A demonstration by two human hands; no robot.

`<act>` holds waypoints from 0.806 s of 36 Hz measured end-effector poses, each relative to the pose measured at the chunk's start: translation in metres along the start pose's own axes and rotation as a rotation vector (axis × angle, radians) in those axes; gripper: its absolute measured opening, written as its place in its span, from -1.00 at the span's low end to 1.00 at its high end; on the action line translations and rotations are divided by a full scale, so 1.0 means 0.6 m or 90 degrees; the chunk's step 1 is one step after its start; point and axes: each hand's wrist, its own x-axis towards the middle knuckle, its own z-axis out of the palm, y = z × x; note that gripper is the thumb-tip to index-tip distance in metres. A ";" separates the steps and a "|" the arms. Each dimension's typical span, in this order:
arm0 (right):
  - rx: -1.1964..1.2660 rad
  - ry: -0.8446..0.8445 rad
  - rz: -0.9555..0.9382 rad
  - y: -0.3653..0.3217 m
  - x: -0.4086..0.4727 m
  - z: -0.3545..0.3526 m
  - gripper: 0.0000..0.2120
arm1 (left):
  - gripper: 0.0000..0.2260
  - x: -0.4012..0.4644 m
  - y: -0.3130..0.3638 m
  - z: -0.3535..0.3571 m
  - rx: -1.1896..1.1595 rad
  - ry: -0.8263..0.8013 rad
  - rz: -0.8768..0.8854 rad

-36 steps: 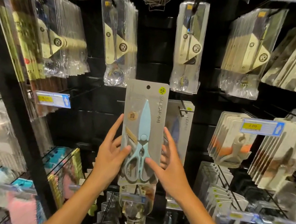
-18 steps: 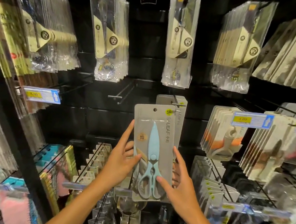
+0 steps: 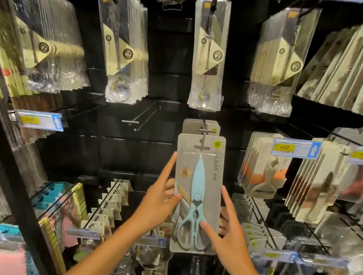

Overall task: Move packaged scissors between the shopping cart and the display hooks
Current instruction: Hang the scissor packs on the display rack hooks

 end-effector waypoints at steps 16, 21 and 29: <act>-0.005 -0.028 0.004 -0.001 0.016 -0.012 -0.11 | -0.18 0.028 0.003 0.004 0.010 -0.012 -0.036; -0.053 -0.052 0.011 0.001 0.042 -0.010 -0.07 | -0.08 0.060 -0.003 -0.001 0.021 -0.051 -0.074; -0.110 -0.121 0.040 0.012 0.106 0.003 0.05 | 0.01 0.109 0.002 -0.007 0.088 -0.082 -0.106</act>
